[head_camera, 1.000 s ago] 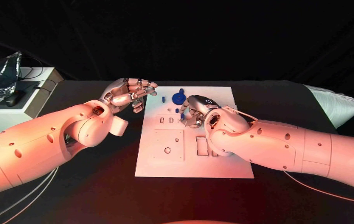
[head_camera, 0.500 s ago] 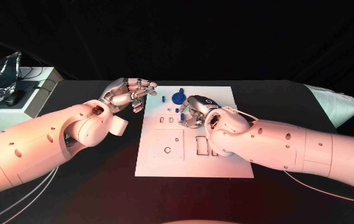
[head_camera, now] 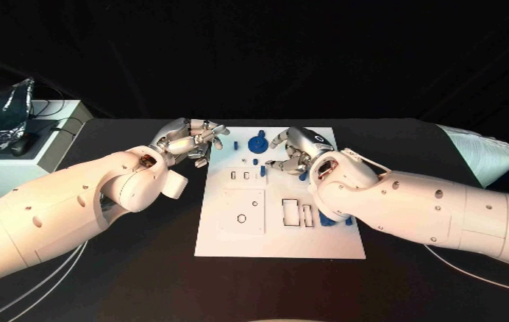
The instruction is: Assemble the parts on the task board
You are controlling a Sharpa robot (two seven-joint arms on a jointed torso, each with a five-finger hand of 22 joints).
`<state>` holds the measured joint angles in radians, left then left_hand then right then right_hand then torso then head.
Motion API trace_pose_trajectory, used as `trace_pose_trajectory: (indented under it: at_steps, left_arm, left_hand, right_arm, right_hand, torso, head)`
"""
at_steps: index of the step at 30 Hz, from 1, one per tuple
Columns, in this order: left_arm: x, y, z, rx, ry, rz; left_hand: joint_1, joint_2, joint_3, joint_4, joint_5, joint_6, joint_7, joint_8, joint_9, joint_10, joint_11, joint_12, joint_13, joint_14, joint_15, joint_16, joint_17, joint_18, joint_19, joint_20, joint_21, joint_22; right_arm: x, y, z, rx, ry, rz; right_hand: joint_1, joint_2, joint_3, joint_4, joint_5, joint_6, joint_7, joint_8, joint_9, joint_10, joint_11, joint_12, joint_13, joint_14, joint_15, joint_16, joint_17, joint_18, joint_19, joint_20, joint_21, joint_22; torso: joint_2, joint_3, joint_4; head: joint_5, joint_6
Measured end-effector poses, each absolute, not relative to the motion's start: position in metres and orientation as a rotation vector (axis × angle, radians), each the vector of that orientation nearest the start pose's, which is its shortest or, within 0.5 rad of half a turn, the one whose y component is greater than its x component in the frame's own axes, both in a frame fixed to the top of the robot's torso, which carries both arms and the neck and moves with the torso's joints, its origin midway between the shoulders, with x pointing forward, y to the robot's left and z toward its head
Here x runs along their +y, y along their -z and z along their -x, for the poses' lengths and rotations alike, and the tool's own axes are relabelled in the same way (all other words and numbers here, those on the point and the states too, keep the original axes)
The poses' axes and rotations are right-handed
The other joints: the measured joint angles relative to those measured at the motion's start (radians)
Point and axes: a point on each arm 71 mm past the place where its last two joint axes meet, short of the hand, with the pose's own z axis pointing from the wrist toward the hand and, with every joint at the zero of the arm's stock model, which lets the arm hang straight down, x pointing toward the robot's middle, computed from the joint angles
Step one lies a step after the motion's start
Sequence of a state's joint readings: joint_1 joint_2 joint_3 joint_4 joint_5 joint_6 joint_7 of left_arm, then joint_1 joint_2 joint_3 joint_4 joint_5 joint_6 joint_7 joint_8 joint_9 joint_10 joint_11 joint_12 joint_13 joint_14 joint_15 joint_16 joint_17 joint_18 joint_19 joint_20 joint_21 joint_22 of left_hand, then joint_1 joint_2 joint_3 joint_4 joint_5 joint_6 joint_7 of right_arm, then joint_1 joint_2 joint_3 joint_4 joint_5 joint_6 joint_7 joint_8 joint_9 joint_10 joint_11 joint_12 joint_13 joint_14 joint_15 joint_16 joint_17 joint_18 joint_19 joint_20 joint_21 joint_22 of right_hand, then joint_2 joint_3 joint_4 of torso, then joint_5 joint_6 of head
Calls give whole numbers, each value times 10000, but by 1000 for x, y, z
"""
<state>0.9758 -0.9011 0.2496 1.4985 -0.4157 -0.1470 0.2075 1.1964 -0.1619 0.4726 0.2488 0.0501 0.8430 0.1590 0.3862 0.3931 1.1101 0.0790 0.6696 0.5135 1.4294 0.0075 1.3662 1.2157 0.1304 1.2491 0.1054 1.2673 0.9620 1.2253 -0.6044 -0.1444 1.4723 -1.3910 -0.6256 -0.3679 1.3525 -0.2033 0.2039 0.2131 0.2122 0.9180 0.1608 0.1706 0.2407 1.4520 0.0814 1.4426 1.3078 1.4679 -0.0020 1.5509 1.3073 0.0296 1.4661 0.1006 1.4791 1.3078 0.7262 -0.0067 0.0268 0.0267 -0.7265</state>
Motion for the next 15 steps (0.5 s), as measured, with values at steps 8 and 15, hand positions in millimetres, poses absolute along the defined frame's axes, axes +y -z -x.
trace_pose_trajectory:
  at_steps: [8,15]
  left_arm:
    - [230,196,-499,17766,12743,8398]
    - [207,195,-516,19845,10879,7232]
  left_hand:
    - [-125,-69,58,296,0,-207,-289,1699,947,1591,-302,5751,5476,362,-195,1484,924,-319,1123,-227,1098,1868]
    - [-163,-75,214,341,0,-213,-395,1986,1143,2298,-383,6731,6737,357,-256,1800,924,-471,1583,-336,1569,2778]
  right_arm:
    - [-168,167,-504,14965,-7573,-2982]
    - [-203,155,-516,14740,-8154,-4262]
  right_hand:
    - [332,215,271,130,552,26,-25,344,83,59,-57,172,-1,1,0,0,0,0,0,0,-53,-1]
    - [400,163,353,104,745,-80,9,381,85,58,-57,179,-2,1,0,0,0,0,0,-1,-53,-2]
  torso:
    - [-216,70,-70]
    - [-474,181,-144]
  head:
    - [78,20]
    - [173,-39]
